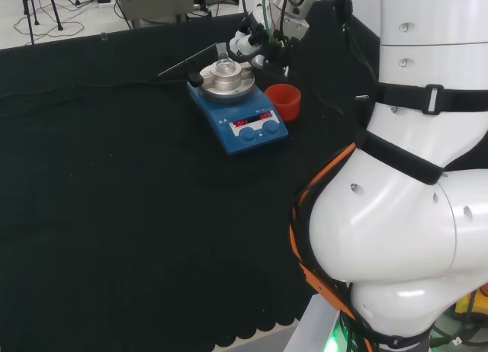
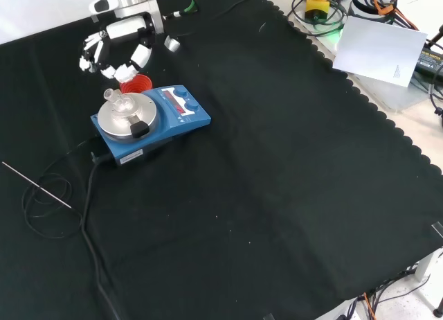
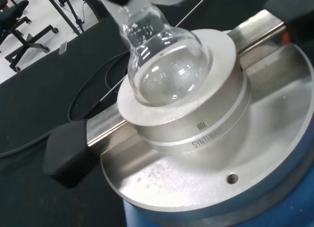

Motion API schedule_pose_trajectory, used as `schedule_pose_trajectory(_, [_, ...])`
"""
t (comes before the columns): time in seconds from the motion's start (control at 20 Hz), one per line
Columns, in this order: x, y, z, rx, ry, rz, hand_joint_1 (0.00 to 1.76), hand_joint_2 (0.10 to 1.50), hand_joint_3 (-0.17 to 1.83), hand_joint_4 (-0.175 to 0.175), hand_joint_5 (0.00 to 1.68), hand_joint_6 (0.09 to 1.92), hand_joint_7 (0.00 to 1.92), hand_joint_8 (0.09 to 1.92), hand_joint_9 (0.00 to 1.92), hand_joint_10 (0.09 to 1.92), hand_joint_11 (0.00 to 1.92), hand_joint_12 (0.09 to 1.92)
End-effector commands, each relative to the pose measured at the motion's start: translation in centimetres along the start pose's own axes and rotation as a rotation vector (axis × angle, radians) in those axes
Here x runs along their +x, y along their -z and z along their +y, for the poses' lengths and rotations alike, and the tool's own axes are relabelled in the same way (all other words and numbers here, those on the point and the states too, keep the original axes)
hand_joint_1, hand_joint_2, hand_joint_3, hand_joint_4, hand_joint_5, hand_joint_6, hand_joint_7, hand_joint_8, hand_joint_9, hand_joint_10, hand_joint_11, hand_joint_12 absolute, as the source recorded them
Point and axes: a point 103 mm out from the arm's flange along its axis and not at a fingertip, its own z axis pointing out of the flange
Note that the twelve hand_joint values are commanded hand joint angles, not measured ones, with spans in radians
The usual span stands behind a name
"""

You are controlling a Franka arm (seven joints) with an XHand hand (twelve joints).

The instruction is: Turn on the heater.

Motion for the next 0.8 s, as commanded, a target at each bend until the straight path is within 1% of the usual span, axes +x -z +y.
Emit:
schedule_pose_trajectory(0.05, [-0.2, 1.0, -1.2, 0.006, 0.001, -0.005, 0.88, 0.76, 0.71, -0.118, 0.79, 0.94, 0.24, 0.75, 0.4, 0.8, 0.03, 1.39])
schedule_pose_trajectory(0.25, [-0.6, 2.6, -3.3, 0.006, -0.015, -0.014, 0.86, 0.73, 0.74, -0.112, 0.72, 0.91, 0.21, 0.74, 0.37, 0.8, 0.0, 1.39])
schedule_pose_trajectory(0.45, [-0.8, 3.4, -4.9, 0.021, -0.028, -0.044, 0.85, 0.72, 0.74, -0.096, 0.61, 0.9, 0.2, 0.75, 0.35, 0.81, 0.0, 1.36])
schedule_pose_trajectory(0.6, [-1.0, 3.9, -6.7, 0.037, -0.03, -0.062, 0.85, 0.72, 0.74, -0.091, 0.55, 0.88, 0.22, 0.76, 0.33, 0.81, 0.0, 1.34])
schedule_pose_trajectory(0.7, [-1.2, 4.4, -8.3, 0.048, -0.033, -0.071, 0.85, 0.72, 0.74, -0.087, 0.53, 0.87, 0.27, 0.78, 0.33, 0.82, 0.0, 1.33])
schedule_pose_trajectory(0.8, [-1.2, 4.7, -9.7, 0.069, -0.032, -0.097, 0.86, 0.72, 0.74, -0.087, 0.52, 0.87, 0.41, 0.79, 0.46, 0.8, 0.04, 1.37])
